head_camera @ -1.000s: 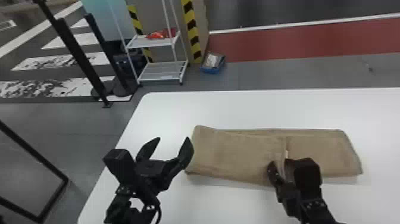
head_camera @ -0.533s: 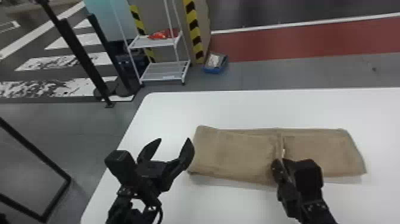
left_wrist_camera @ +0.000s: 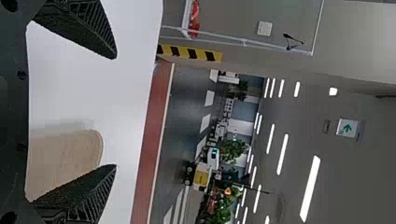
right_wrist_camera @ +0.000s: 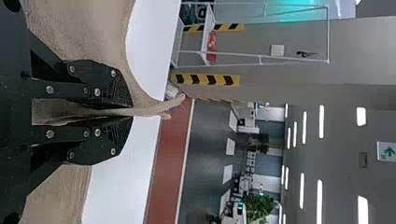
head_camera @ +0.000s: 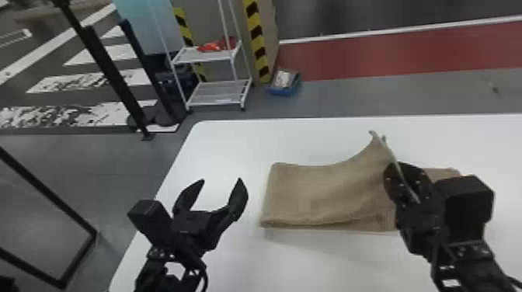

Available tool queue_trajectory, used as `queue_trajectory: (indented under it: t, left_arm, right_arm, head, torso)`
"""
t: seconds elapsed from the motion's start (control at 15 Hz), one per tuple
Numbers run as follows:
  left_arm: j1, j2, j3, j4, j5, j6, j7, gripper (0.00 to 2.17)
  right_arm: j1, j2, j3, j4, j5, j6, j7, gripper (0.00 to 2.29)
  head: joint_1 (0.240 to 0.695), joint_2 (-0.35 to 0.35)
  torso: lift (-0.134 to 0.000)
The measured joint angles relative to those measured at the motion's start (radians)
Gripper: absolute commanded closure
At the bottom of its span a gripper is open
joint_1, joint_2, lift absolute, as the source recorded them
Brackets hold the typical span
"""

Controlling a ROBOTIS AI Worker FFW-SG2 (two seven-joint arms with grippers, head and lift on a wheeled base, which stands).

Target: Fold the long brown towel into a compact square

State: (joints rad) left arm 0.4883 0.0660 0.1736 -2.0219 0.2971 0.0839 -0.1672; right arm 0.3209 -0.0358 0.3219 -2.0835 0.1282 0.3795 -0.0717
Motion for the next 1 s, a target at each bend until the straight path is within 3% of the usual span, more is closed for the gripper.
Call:
queue_trajectory:
  t: [0.13,0.33,0.67,0.8,0.87,1.0]
  left_arm:
    - [0.001,0.000,0.002,0.003,0.002,-0.002,-0.001,0.04]
    - [0.000,0.000,-0.003,0.004,0.001,-0.002,-0.004,0.04]
    - [0.003,0.000,-0.001,0.006,0.001,-0.001,-0.005,0.04]
    - [0.002,0.000,-0.001,0.012,0.001,-0.001,-0.008,0.04]
    - [-0.001,0.000,-0.001,0.017,0.000,-0.002,-0.008,0.04]
    - [-0.006,0.000,-0.004,0.025,0.000,-0.001,-0.008,0.04]
  right_arm:
    - [0.008,-0.004,-0.050,0.005,-0.020,0.000,-0.001,0.97]
    - [-0.047,-0.004,-0.078,0.116,-0.042,0.000,0.002,0.97]
    - [-0.113,0.002,-0.194,0.094,-0.149,0.035,0.109,0.96]
    - [-0.115,0.001,-0.225,0.077,-0.159,0.121,0.146,0.58]
    - [-0.102,0.001,-0.231,0.073,-0.157,0.172,0.155,0.25]
    - [-0.078,0.009,-0.234,0.092,-0.151,0.210,0.155,0.09]
  head:
    - [0.695,0.233]
    - [0.695,0.202]
    - [0.695,0.170]
    - [0.695,0.150]
    - [0.695,0.149]
    - [0.695,0.149]
  torso:
    - [-0.117]
    - [-0.117]
    - [-0.117]
    - [-0.117]
    - [-0.117]
    - [-0.117]
